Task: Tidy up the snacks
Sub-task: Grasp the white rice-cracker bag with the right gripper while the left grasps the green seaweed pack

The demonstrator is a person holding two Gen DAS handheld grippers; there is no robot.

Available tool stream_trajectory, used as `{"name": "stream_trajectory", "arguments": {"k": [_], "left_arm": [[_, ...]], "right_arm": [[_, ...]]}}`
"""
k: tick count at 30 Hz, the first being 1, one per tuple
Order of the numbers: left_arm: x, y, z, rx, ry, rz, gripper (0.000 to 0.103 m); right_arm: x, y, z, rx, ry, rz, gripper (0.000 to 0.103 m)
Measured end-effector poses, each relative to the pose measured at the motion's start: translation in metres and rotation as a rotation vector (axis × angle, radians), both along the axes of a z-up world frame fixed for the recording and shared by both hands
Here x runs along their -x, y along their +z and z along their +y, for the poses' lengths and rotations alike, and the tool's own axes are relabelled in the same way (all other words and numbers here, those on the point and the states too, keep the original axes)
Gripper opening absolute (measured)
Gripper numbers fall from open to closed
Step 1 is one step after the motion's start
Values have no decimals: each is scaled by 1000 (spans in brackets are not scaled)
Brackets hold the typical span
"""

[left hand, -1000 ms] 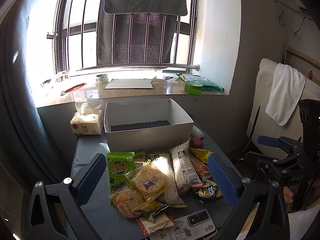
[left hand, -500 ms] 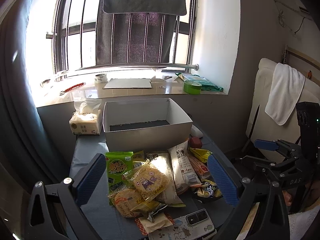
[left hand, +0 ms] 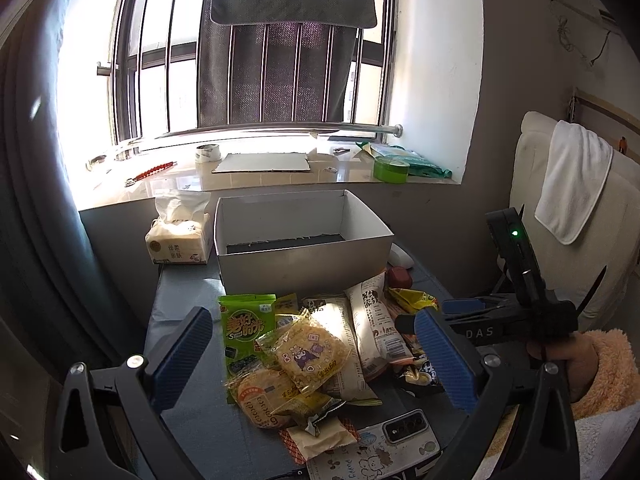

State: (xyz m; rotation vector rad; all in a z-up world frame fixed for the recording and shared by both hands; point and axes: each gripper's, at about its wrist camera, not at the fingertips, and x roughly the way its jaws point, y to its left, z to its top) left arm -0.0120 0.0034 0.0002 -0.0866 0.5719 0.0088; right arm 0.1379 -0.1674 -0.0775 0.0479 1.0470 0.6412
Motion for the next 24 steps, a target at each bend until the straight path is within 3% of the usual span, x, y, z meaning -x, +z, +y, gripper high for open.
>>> {"name": "stream_trajectory", "arguments": {"k": [3, 8, 12, 13, 16, 24], "left_arm": [[2, -5, 10, 20, 16, 10, 103], [2, -14, 23, 42, 44, 38, 103], [-1, -18, 26, 42, 54, 54, 103], [-2, -20, 26, 42, 56, 58, 103], [-5, -22, 27, 50, 54, 65, 103], [-48, -53, 51, 133, 50, 154, 103]], "right_arm": [[-24, -28, 8, -16, -21, 92, 103], [-51, -63, 26, 43, -37, 159, 90], [-56, -80, 39, 84, -1, 199, 54], [-56, -81, 39, 79, -1, 196, 51], [-50, -73, 32, 16, -4, 182, 43], [-26, -17, 0, -89, 1, 53, 42]]}}
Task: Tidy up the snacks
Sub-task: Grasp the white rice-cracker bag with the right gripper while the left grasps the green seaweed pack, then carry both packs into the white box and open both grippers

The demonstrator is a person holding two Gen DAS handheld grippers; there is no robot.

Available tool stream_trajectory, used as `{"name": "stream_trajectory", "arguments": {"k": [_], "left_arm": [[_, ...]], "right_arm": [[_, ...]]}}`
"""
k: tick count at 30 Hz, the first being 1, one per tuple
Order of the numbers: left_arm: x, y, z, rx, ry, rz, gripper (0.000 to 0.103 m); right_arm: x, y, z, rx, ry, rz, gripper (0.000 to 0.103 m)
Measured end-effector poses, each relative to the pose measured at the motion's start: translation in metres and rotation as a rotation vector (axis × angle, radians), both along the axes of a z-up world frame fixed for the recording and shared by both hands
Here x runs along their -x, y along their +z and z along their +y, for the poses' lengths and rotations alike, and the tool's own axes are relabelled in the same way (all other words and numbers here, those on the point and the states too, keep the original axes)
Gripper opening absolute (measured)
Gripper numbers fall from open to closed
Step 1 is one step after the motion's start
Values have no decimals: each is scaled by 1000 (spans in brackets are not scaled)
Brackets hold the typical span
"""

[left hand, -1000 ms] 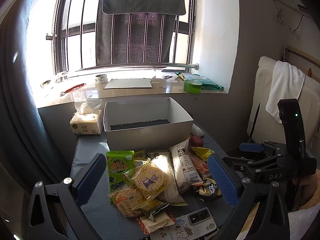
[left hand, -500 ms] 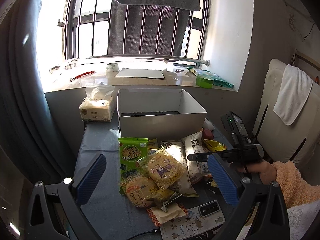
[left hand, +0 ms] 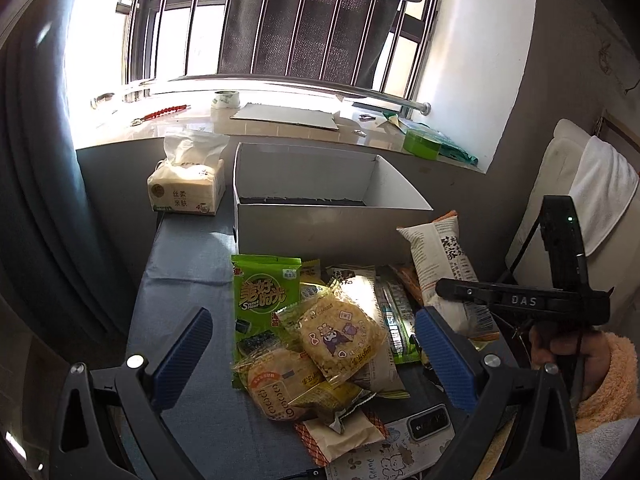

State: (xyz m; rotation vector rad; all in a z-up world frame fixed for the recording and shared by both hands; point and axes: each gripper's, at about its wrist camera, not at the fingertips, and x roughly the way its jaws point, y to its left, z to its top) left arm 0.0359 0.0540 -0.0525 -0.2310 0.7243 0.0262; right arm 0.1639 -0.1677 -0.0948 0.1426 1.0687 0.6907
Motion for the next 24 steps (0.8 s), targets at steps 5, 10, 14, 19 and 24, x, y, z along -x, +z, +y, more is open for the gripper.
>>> {"name": "stream_trajectory", "arguments": {"k": [5, 10, 14, 19, 24], "left_arm": [[-57, -33, 16, -23, 51, 105, 103], [-111, -67, 19, -97, 80, 217, 103], [-134, -90, 21, -141, 93, 278, 102], [-138, -106, 27, -109, 69, 319, 71], [-115, -79, 32, -146, 85, 211, 70]], "right_arm": [[25, 31, -17, -8, -19, -92, 42], [42, 49, -21, 0, -34, -151, 42], [47, 53, -20, 13, -38, -163, 42], [49, 54, -28, 16, -37, -161, 42], [46, 52, -24, 20, -30, -161, 42]]}}
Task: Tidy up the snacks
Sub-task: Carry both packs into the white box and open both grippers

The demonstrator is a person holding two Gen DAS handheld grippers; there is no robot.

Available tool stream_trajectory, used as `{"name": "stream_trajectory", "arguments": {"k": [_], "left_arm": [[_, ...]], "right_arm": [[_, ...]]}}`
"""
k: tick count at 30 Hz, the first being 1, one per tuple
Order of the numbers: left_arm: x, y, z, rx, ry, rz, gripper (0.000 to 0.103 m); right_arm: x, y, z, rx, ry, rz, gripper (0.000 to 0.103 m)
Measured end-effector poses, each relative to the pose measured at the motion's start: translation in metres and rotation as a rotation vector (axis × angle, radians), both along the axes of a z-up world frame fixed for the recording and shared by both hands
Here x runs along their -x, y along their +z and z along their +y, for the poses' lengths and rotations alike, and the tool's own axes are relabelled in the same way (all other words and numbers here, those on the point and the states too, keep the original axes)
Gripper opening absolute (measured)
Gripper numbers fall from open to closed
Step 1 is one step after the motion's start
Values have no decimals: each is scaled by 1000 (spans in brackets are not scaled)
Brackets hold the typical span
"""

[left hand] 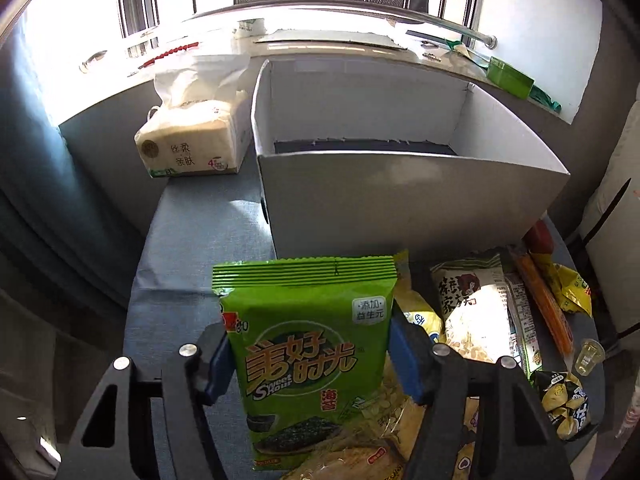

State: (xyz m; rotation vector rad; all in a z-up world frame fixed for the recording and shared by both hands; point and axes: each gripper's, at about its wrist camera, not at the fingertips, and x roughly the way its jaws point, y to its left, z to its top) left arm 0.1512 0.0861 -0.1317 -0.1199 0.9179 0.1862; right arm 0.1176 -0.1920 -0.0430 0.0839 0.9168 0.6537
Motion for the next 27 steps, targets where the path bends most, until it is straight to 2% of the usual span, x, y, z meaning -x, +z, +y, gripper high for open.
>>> {"name": "stream_trajectory", "arguments": {"k": [3, 9, 17, 22, 27], "left_arm": [[16, 24, 5, 0, 12, -78, 69], [33, 67, 2, -2, 17, -179, 69], [41, 110, -13, 12, -28, -270, 69], [19, 137, -12, 32, -63, -315, 69], [-31, 154, -2, 71, -91, -327, 69]], "right_arm": [[-2, 0, 4, 12, 7, -13, 42], [-5, 4, 14, 4, 33, -23, 42], [-7, 11, 22, 2, 50, -46, 42], [-26, 26, 30, -8, 56, -81, 42], [-79, 47, 56, -14, 60, -125, 42]]}}
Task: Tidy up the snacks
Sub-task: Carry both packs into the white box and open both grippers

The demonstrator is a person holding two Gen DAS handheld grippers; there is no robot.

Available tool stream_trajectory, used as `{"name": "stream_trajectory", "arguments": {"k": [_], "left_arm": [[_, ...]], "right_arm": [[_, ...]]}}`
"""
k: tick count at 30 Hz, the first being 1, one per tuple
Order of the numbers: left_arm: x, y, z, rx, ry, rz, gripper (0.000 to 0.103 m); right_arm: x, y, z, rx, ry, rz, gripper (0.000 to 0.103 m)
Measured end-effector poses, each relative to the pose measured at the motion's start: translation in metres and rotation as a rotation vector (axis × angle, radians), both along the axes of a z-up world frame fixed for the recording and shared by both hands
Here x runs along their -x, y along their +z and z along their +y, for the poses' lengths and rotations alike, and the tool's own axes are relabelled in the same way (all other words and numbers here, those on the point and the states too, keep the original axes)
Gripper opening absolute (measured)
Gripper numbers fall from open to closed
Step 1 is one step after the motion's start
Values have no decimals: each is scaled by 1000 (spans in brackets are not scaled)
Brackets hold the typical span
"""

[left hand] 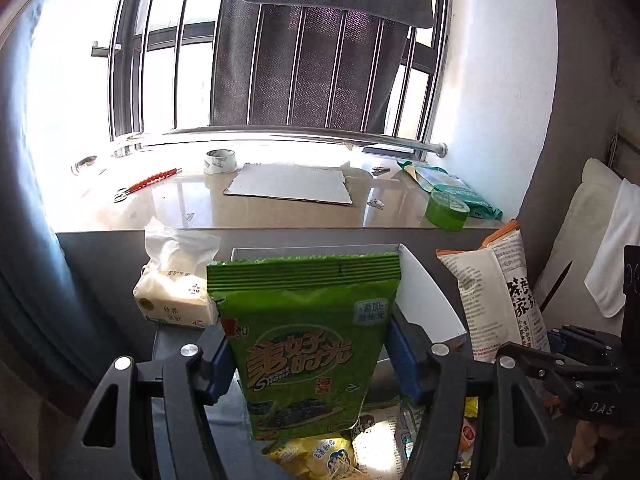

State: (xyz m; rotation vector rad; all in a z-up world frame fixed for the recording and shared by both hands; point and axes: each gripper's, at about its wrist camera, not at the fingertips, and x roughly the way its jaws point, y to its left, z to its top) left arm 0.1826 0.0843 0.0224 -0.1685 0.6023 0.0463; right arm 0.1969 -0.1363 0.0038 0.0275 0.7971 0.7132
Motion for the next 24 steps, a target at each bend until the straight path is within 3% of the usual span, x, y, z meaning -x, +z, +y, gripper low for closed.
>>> {"name": "stream_trajectory", "arguments": {"k": [6, 9, 11, 12, 13, 15, 19, 24], "left_arm": [[-78, -18, 18, 20, 9, 61, 70], [-108, -32, 28, 45, 20, 78, 73], [-121, -44, 32, 60, 26, 111, 86], [-125, -49, 33, 48, 26, 133, 100], [-125, -53, 33, 25, 33, 147, 103], [-118, -56, 34, -2, 36, 151, 103], [-88, -45, 43, 33, 22, 101, 103], [-32, -19, 38, -3, -26, -2, 103]], "right_arm": [[-89, -13, 41, 56, -44, 44, 42], [-125, -26, 49, 21, -78, 109, 42], [-143, -35, 51, -3, -101, 136, 46], [-150, -40, 53, 8, -105, 156, 58], [-155, -43, 53, 22, -116, 167, 81], [-155, -44, 46, 13, -156, 153, 100], [-145, -33, 24, -39, -173, 125, 103], [-109, -11, 5, -65, -127, 80, 103]]}}
